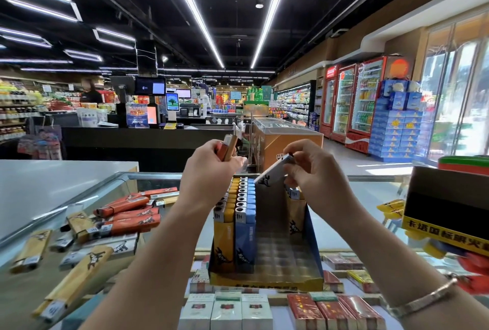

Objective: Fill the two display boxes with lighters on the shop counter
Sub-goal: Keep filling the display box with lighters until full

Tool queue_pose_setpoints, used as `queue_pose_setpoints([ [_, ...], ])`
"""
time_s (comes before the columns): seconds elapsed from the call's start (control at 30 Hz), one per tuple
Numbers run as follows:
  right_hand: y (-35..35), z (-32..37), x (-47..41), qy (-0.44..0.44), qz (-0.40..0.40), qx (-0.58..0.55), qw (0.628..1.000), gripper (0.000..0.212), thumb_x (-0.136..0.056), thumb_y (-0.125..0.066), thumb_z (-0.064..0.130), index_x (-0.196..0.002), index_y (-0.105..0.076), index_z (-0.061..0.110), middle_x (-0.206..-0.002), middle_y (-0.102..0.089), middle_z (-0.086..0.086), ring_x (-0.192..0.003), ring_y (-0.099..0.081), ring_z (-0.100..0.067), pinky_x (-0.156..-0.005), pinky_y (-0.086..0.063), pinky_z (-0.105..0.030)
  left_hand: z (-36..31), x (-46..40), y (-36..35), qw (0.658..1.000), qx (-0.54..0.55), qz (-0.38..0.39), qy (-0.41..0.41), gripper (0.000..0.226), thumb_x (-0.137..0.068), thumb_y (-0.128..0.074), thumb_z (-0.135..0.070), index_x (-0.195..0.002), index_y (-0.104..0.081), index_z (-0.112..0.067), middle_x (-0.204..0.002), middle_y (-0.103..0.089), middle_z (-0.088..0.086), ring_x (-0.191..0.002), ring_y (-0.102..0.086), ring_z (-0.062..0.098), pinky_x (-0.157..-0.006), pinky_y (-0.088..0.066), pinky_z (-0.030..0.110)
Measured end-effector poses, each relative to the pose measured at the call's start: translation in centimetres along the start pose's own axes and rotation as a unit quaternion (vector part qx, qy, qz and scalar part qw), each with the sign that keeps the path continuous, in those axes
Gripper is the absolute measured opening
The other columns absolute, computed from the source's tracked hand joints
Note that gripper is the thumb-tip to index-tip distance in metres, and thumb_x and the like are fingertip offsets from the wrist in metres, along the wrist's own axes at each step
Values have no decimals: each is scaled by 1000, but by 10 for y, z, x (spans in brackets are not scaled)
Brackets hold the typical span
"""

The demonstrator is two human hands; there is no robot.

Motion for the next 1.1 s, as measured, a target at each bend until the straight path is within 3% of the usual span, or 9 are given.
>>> queue_pose_setpoints([
  [0.13, 0, 0, -3, 6, -7, -1, 1000, 27, -84, -61, -1, -105, -64, 16, -80, -60, 14, -74, -61, -3, -72, -54, -26, 4, 0, 1, 996, -83, -11, -15, 17, -83, -65, -29, -96, -59, -19, -76, -59, -3, -72, -57, 15, -68, -50, 33],
  [0.23, 1, 2, -2, 27, -28, 30, 999, 29, -83, -63, 2, -107, -67, 18, -81, -58, 22, -69, -59, 3, -64, -49, -13, 8, 0, -2, 994, -101, 41, 11, 21, -83, -65, -27, -102, -57, -20, -83, -61, -3, -76, -58, 12, -69, -51, 32],
  [0.33, 0, 4, 0, 52, -57, 55, 996, 30, -83, -64, 1, -108, -69, 17, -85, -60, 21, -68, -57, 4, -58, -47, -12, 12, -2, -4, 992, -95, 74, 39, 24, -81, -66, -26, -103, -58, -21, -88, -62, -3, -80, -58, 11, -67, -48, 27],
  [0.47, -10, 1, 2, 52, 32, 85, 994, 27, -83, -65, 1, -106, -70, 14, -83, -64, 11, -59, -56, 8, -56, -41, -6, 17, -5, -5, 990, -81, 91, 74, 26, -78, -68, -23, -101, -59, -20, -85, -61, -3, -77, -59, 11, -64, -48, 26],
  [0.6, -24, 0, 6, 63, 74, 136, 986, 26, -81, -68, 8, -104, -71, 19, -81, -62, 12, -73, -58, -4, -76, -43, -18, 22, -8, -7, 989, -71, 103, 84, 28, -76, -69, -23, -102, -58, -20, -85, -62, -2, -77, -60, 12, -62, -48, 26],
  [0.77, -25, -2, 1, 63, 90, 153, 982, 26, -81, -65, 4, -103, -71, 15, -87, -58, 16, -81, -55, -5, -76, -39, -12, 24, -10, -7, 989, -71, 99, 87, 26, -75, -70, -25, -99, -59, -21, -84, -63, -3, -75, -61, 10, -56, -46, 23],
  [0.87, -24, -2, 0, 62, 98, 155, 981, 26, -82, -65, 6, -105, -71, 15, -96, -68, 8, -89, -61, -9, -82, -43, -18, 23, -11, -7, 988, -75, 102, 85, 25, -75, -71, -25, -97, -59, -22, -84, -63, -3, -75, -60, 10, -56, -45, 23],
  [1.0, -29, -6, 2, 56, 127, 176, 975, 24, -84, -63, 9, -106, -71, 16, -99, -71, 0, -92, -62, -20, -89, -45, -35, 22, -11, -6, 988, -82, 104, 79, 19, -74, -72, -24, -87, -58, -26, -82, -63, -4, -76, -61, 11, -68, -52, 30],
  [1.1, -31, -7, 2, 58, 121, 223, 966, 21, -87, -62, 19, -106, -70, 24, -102, -71, 5, -96, -59, -21, -94, -38, -33, 22, -10, -6, 988, -80, 106, 77, 19, -74, -72, -23, -86, -57, -26, -82, -64, -3, -76, -61, 11, -69, -53, 31],
])
Point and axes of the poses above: each hand's wrist, its own x-axis away from the middle knuckle, its own y-axis out of the back of the hand, z = x × y, the point moved 2 cm from there along -x, towards the middle knuckle
